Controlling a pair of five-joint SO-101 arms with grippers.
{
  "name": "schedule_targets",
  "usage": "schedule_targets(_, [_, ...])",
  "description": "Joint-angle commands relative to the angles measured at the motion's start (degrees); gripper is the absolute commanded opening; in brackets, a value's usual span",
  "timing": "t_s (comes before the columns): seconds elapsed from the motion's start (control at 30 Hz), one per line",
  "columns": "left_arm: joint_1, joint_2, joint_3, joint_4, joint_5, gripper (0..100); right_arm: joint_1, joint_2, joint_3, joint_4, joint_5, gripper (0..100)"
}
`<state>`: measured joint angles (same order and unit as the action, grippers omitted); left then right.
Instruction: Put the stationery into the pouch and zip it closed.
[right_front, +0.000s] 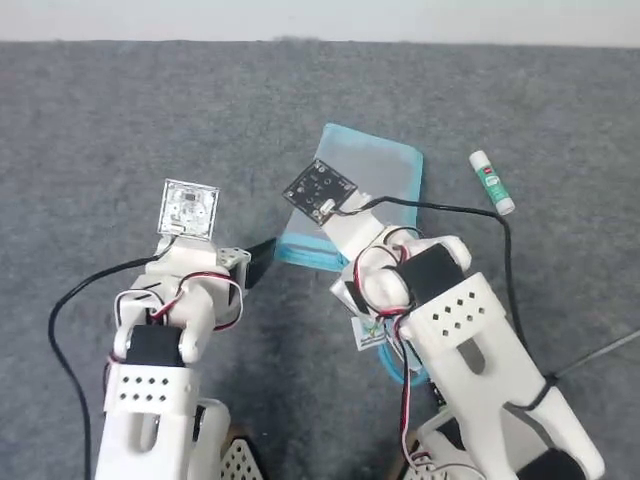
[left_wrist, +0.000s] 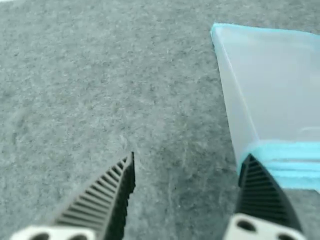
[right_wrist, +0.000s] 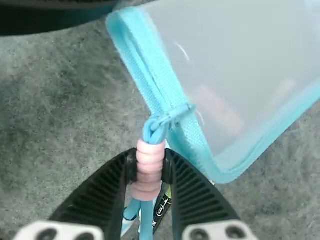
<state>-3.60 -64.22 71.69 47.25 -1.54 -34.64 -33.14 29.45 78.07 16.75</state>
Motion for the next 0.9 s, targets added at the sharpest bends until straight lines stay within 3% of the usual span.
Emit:
schedule_targets(0.0, [0.62,0.00,-3.12,-0.18,-1.67,32,0.48,-2.77,-0.97,-0.92,0.79,0.6])
schedule_targets(0.57, [4.13,0.00,-1.54,1.32,-5.80,32,0.66,-2.33,-4.13,-0.04,0.35,0.6])
schedule_targets(0.7, [4.04,0.53,-0.92,-1.49,-5.54,32,0.22,-2.95,-4.13,0.57,0.62,0.6])
schedule_targets(0.87, [4.04,0.53,3.03,-8.44,-5.71,32,-6.37,-7.08,-6.95,6.11,0.62,0.6])
